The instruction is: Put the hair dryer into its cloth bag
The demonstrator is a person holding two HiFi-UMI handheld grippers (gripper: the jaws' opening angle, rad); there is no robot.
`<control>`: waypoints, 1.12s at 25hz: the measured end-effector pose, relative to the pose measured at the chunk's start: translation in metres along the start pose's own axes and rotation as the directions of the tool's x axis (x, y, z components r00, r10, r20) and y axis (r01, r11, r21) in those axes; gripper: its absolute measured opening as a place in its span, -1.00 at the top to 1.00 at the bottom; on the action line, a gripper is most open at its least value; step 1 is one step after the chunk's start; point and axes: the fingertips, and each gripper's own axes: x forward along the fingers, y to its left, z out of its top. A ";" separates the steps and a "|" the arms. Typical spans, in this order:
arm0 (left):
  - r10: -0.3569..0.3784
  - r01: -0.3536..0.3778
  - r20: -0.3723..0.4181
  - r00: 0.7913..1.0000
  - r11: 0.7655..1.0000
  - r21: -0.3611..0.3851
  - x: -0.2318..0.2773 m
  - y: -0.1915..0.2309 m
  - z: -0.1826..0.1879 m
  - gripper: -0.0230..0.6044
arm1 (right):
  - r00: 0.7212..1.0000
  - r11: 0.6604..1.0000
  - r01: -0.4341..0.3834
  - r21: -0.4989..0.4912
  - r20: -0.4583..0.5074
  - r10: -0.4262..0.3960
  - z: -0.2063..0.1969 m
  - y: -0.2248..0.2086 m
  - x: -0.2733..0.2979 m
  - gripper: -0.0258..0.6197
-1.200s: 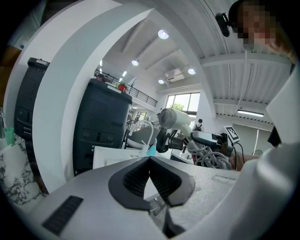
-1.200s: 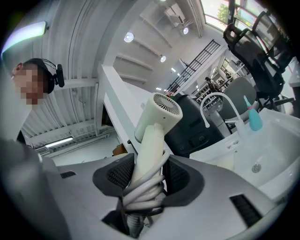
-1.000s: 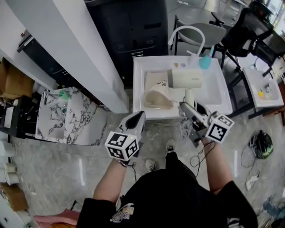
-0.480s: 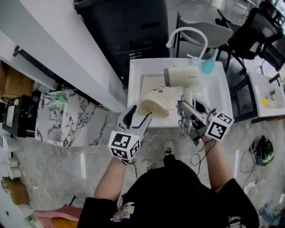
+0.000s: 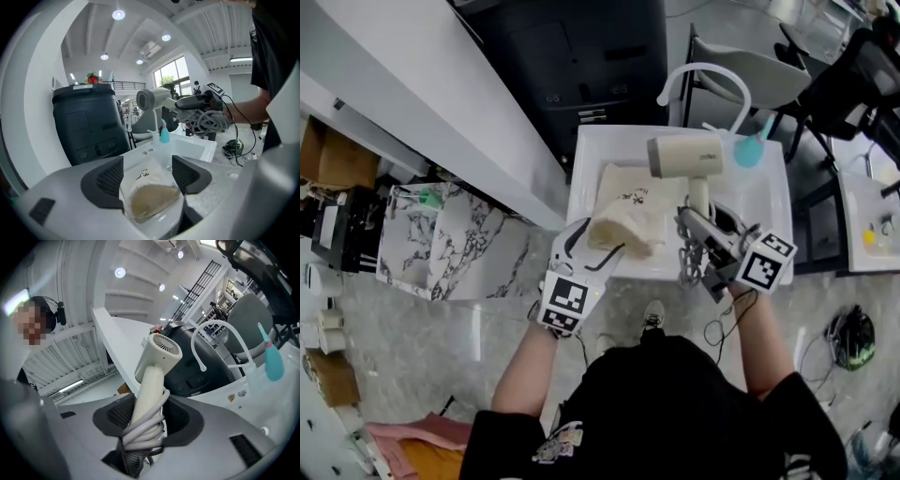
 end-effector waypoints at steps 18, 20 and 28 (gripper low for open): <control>0.014 0.000 -0.163 0.987 0.996 0.087 0.033 0.009 -0.046 -0.09 | 0.999 0.999 -0.031 0.016 -0.039 0.032 -0.001 -0.018 0.005 0.34; -0.002 0.019 -0.176 0.984 0.995 0.098 0.037 0.012 -0.052 -0.10 | 0.999 0.999 -0.036 -0.006 -0.030 0.036 0.002 -0.016 0.007 0.34; -0.088 0.123 -0.244 0.966 0.983 0.134 0.056 0.025 -0.082 -0.10 | 0.999 0.999 0.036 0.013 0.011 -0.037 -0.001 -0.024 0.017 0.34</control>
